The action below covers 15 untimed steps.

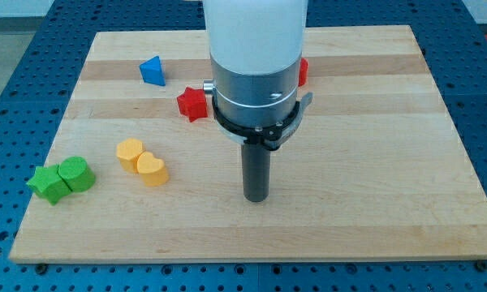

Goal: Slide the yellow heart along with yellow hexagon up a bit

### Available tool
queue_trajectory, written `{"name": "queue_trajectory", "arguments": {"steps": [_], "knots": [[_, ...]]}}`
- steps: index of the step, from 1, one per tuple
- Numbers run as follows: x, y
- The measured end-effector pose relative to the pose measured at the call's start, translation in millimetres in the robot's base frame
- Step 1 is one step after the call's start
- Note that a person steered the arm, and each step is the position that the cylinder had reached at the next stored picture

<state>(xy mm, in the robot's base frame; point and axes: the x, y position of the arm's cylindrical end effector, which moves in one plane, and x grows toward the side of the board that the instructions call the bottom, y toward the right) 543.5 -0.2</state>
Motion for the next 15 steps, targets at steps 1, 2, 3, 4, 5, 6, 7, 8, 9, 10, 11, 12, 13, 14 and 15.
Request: {"name": "queue_trajectory", "arguments": {"steps": [1,2,3,4,5,6,7,8,9,10,11,12,13,14,15], "knots": [[0.0,0.0],[0.0,1.7],[0.0,1.7],[0.7,2.3],[0.6,2.3],[-8.3,8.8],[-50.9,38.4],[-77.8,38.6],[-78.6,38.6],[-78.6,38.6],[-74.5,38.6],[-35.1,40.8],[12.6,39.3],[31.4,32.0],[71.3,21.0]]}}
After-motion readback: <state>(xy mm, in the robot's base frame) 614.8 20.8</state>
